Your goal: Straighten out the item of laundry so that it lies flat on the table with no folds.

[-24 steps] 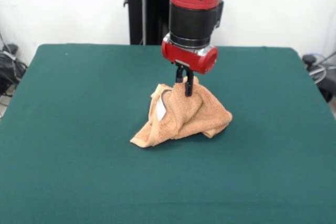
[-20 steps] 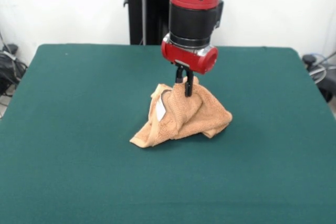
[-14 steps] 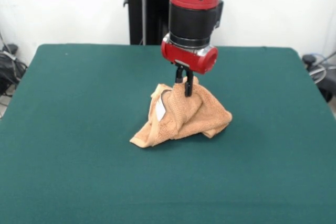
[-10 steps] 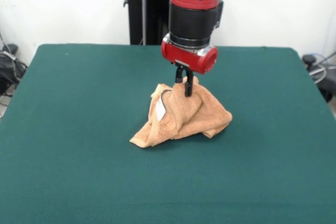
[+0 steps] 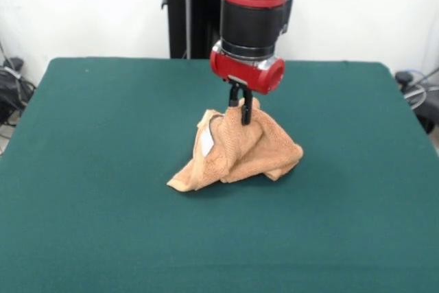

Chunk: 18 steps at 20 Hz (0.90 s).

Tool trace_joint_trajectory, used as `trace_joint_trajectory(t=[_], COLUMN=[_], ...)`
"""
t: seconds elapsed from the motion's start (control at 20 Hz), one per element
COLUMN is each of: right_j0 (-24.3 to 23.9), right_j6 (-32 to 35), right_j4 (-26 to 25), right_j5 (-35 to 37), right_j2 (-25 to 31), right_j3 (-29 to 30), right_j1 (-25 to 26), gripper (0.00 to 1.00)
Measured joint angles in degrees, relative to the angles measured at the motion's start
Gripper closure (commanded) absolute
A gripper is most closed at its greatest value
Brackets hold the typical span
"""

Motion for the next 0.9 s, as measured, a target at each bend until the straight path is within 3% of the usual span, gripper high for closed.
trace_joint_trajectory(t=[0.9], right_j0=[-0.01], right_j6=[0.0], right_j4=[-0.02], right_j5=[0.14], right_j2=[-0.02], right_j3=[1.35], right_j1=[-7.13], gripper=[1.0])
